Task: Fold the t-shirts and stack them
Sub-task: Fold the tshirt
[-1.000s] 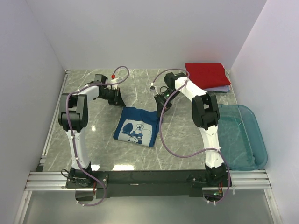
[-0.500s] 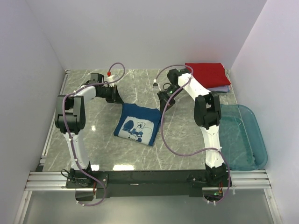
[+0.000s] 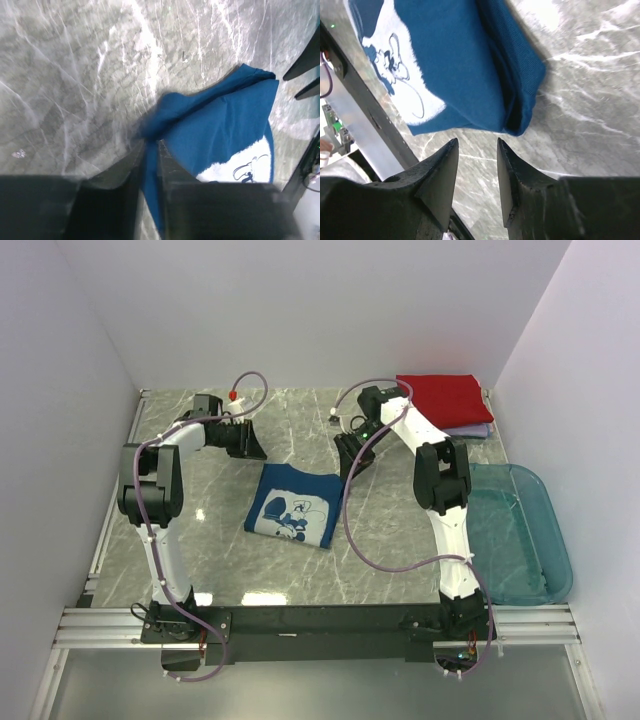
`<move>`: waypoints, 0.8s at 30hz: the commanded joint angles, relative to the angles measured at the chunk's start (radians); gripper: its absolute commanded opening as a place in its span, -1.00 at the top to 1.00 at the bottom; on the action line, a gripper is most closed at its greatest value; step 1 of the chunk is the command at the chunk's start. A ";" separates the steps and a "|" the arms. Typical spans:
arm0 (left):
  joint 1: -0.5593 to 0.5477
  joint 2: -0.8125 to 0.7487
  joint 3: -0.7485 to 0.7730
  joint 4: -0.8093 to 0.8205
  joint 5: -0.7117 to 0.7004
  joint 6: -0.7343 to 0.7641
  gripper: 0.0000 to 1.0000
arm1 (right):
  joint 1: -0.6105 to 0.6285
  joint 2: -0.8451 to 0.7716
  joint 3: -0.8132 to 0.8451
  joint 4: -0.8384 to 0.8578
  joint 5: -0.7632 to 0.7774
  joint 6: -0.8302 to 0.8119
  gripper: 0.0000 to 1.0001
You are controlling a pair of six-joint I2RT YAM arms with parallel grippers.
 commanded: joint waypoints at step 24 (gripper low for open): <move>-0.060 0.009 0.007 -0.020 -0.022 -0.010 -0.01 | 0.009 0.046 -0.026 0.064 0.004 0.084 0.13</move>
